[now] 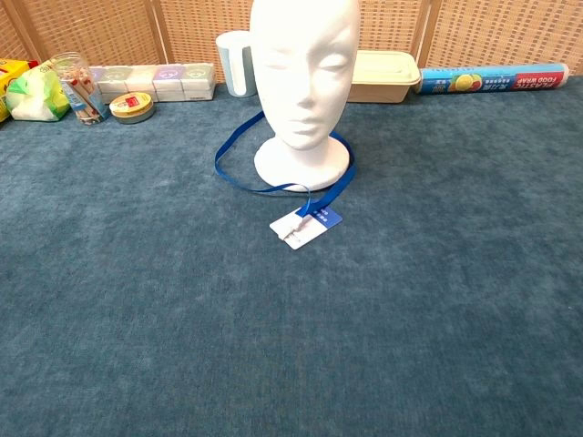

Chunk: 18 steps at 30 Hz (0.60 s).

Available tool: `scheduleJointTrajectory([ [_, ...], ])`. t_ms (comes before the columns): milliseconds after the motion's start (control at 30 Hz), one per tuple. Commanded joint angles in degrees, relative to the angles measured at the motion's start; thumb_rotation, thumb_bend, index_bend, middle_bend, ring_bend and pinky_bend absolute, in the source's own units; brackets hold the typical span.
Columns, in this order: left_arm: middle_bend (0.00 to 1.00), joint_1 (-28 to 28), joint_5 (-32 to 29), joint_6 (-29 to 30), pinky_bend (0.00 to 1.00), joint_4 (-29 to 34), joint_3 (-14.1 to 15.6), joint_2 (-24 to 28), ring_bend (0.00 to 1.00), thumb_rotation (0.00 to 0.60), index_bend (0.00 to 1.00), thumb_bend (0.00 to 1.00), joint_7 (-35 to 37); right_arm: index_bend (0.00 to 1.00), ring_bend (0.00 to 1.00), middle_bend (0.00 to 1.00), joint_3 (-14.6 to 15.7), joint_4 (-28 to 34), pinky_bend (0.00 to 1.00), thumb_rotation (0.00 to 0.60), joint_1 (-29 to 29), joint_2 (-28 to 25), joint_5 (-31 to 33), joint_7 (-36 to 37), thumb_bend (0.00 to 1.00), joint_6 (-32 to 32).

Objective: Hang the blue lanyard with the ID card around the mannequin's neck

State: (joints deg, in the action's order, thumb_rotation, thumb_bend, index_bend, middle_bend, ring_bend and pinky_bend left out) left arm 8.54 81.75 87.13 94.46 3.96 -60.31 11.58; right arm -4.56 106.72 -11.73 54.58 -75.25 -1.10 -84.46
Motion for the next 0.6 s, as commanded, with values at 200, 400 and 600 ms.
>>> scheduleJointTrajectory([
  [200,0.26,-4.71,4.06,4.42,0.28,-1.27,2.34,-0.87,0.16,0.462,0.26,0.14,1.49,0.37,0.39,0.41,3.47,1.01,0.39,0.188,6.47,-0.14,-4.62,-3.98,0.39,-7.38],
  [400,0.26,-6.63,6.57,5.69,0.27,-0.53,3.56,-0.72,0.16,0.464,0.26,0.14,0.27,0.37,0.39,0.41,4.86,1.02,0.39,0.189,9.43,-0.63,-6.62,-4.63,0.39,-9.89],
  [600,0.26,-7.42,8.07,6.47,0.27,0.84,3.31,0.04,0.16,0.463,0.26,0.14,-0.47,0.37,0.39,0.41,4.89,0.57,0.39,0.189,10.55,-1.15,-7.67,-3.33,0.38,-10.13],
])
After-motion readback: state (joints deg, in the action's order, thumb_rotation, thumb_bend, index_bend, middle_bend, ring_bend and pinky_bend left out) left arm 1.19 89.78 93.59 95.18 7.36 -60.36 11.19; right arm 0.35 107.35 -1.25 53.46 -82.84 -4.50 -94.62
